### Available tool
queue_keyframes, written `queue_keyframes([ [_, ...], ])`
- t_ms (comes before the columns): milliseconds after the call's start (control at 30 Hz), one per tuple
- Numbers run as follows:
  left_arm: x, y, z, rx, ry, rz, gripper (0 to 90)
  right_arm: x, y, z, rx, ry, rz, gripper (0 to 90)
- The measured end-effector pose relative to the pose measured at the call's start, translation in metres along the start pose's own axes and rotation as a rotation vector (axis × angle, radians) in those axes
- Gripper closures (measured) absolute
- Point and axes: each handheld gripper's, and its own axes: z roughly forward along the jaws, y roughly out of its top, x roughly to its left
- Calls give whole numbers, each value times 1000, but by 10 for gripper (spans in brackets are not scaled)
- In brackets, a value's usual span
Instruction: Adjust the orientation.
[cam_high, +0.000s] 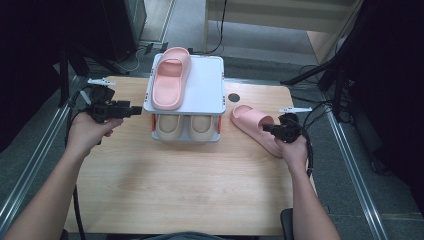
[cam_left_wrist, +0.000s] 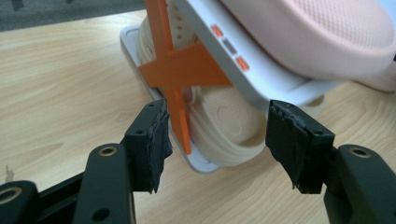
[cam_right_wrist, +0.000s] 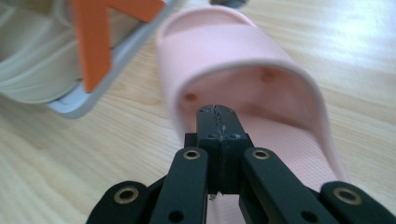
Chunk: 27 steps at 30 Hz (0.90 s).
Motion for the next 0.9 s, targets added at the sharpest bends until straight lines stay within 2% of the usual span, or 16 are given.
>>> queue_keyframes([
  [100,1,-9,-1,-1,4,-7,397,-9,-2,8,24,-4,28,900],
  [300,0,-29,1,-1,12,-14,396,-14,-4,20,76,-1,20,900],
  [400,1,-40,3,-4,-13,-10,397,-12,-4,22,81,5,10,895],
  [600,-3,-56,6,-8,-22,-17,404,-4,-2,24,96,-2,-25,884],
  [667,-5,-59,6,-21,-23,-17,404,-2,-1,24,103,-8,-13,884],
  [800,-11,-66,8,-13,-18,16,404,3,0,25,116,-10,-17,884],
  [900,-13,-71,11,-8,-14,24,405,9,1,27,122,3,-28,884],
])
